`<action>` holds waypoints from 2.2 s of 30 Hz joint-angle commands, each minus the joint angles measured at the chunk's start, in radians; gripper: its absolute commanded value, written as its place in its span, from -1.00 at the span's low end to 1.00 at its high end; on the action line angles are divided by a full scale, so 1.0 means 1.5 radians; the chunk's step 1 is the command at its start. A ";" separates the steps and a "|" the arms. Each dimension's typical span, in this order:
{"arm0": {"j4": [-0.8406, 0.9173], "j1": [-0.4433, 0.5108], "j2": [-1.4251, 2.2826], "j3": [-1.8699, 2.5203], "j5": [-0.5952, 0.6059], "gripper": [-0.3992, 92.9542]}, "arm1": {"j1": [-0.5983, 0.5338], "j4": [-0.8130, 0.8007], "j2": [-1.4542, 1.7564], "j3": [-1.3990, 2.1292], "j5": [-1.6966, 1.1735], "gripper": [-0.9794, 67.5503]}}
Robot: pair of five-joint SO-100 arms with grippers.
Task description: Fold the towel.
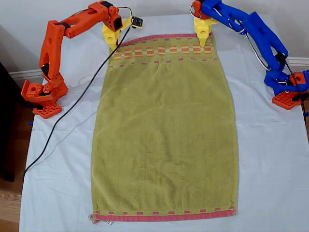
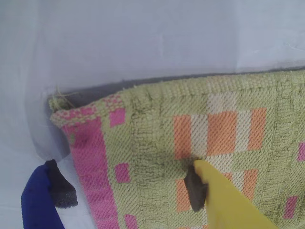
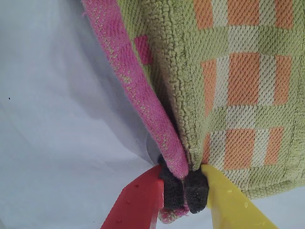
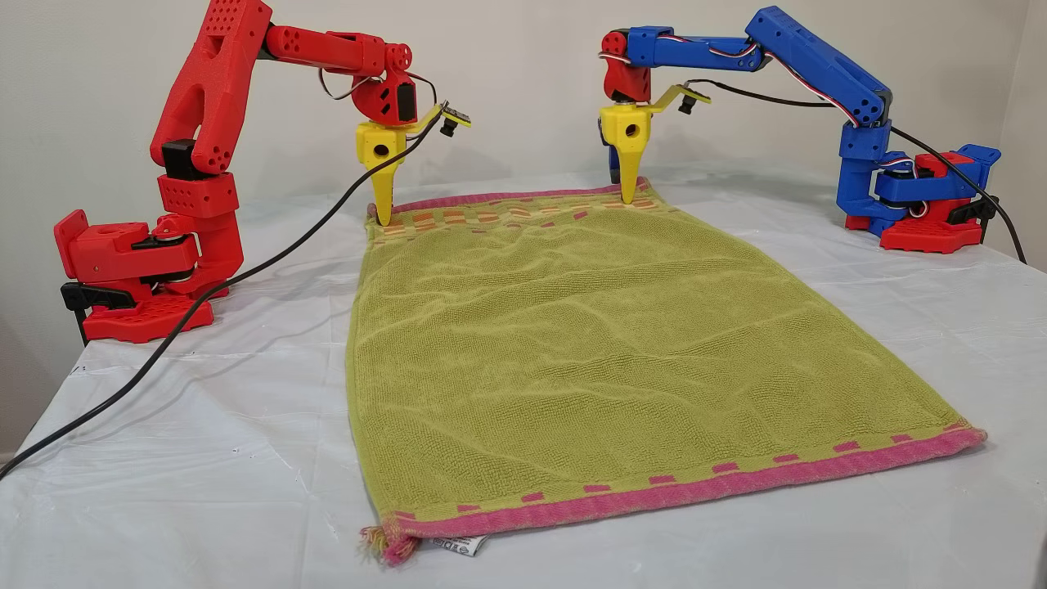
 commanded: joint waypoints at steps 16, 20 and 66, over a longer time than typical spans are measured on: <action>-0.009 0.021 0.020 0.000 -0.011 -0.99 | 0.053 0.004 0.193 0.083 -0.037 0.48; -0.005 0.024 0.012 -0.015 -0.012 -0.99 | 0.046 0.004 0.160 0.052 -0.035 0.48; -0.020 0.015 0.030 0.018 -0.010 -0.99 | 0.049 0.004 0.035 -0.001 -0.028 -0.97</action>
